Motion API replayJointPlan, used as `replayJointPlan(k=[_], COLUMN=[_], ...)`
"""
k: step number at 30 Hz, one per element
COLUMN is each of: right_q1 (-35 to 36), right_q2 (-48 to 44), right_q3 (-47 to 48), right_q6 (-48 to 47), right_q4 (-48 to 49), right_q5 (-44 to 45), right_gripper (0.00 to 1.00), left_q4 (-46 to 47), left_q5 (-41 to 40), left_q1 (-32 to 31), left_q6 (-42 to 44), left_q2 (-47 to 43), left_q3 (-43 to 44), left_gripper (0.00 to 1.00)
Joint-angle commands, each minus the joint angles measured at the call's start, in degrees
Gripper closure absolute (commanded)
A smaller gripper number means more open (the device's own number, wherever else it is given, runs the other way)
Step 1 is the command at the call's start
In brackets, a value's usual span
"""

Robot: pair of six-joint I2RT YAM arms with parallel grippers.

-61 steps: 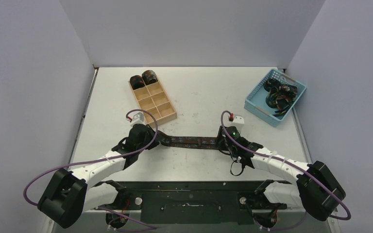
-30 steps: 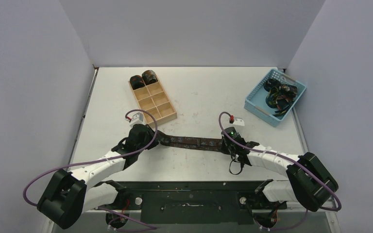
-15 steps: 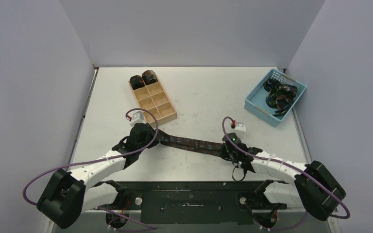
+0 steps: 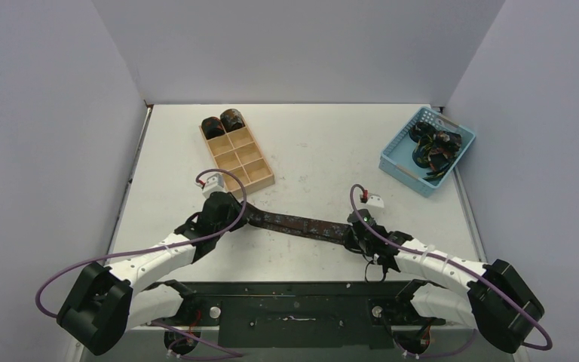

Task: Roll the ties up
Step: Roll the tie at the center of the board.

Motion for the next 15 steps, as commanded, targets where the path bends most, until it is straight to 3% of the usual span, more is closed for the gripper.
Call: replayJointPlan(k=[1,4,10,15], right_q1=[0.59,0.44,0.43,0.42], right_q2=[0.79,0.76,-2.91,-6.26], right_q3=[-1.34,-0.96,2.56,4.39], right_q6=[1.47,0.93,-0.94,-2.37], right_q4=[0.93,0.74,-2.06,-4.01], right_q5=[-0.82,-0.69,0.40,-0.62], right_gripper=[0.95,0.90,0.50,0.42], left_q4=[-0.96,-1.22,-4.28,-7.87], left_q5=[-2.59,-3.29,-6.64,-12.04], left_q1=[-0.25,-0.25,-1.56,-3.61], left_q6=[2.34,2.85,4.99,8.02], left_q2=[0.02,0.11,1.03,2.60], left_q3=[3.42,3.63,5.62,8.21], left_gripper=[1.00,1.00,1.00,1.00])
